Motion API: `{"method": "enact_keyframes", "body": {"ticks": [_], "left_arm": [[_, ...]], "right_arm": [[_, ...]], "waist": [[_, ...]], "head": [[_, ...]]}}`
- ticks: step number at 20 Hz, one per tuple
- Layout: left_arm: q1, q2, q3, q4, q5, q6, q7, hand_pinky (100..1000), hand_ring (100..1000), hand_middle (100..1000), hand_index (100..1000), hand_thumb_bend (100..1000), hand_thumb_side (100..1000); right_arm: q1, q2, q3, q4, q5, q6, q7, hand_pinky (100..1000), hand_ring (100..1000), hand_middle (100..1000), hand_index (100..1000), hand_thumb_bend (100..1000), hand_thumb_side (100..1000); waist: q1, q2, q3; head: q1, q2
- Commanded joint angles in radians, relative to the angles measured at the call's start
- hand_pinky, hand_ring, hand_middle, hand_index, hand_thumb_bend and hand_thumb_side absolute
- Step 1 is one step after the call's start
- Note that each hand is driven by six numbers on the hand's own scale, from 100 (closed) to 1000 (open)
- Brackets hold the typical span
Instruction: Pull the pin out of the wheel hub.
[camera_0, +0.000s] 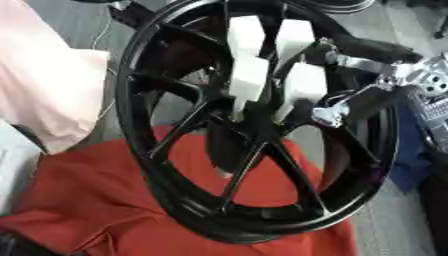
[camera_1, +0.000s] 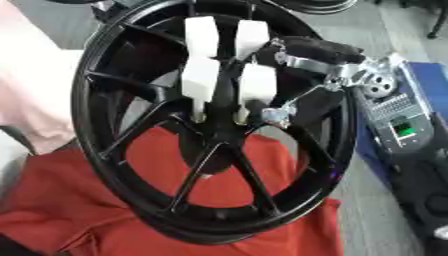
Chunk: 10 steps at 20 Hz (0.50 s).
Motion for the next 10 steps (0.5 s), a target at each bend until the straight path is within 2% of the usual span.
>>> {"method": "enact_keyframes", "body": {"ticks": [1, 3, 4, 7, 10], "left_arm": [[-0.009, 0.015, 0.000, -0.009, 0.005, -0.001, -0.003, 722, 589, 540, 762, 268, 664], [-0.008, 0.015, 0.000, -0.009, 0.005, -0.001, -0.003, 722, 590, 540, 762, 268, 665], [-0.008, 0.015, 0.001, -0.009, 0.005, -0.001, -0.003, 722, 590, 540, 762, 267, 665], [-0.009, 0.015, 0.001, -0.009, 0.005, -0.002, -0.004, 723, 590, 540, 762, 266, 666], [-0.008, 0.014, 0.002, -0.009, 0.005, -0.002, -0.004, 723, 590, 541, 762, 266, 667]], "right_arm": [[-0.012, -0.032, -0.024, -0.036, -0.021, -0.048, 0.083, 558, 386, 411, 677, 100, 338], [-0.012, -0.032, -0.030, -0.048, -0.029, -0.024, 0.082, 526, 370, 393, 655, 100, 319], [-0.013, -0.032, -0.034, -0.054, -0.033, -0.010, 0.079, 518, 367, 386, 648, 100, 257], [-0.014, -0.034, -0.038, -0.074, -0.040, 0.033, 0.063, 503, 361, 381, 634, 100, 210], [-0.013, -0.035, -0.036, -0.086, -0.054, 0.071, 0.058, 492, 353, 376, 629, 100, 237]], "waist": [[0.008, -0.015, -0.002], [0.008, -0.015, -0.003], [0.008, -0.015, -0.003], [0.008, -0.016, -0.002], [0.008, -0.017, -0.003]], "head": [[-0.001, 0.005], [-0.001, 0.005], [-0.001, 0.005], [-0.001, 0.005], [0.000, 0.005]]}}
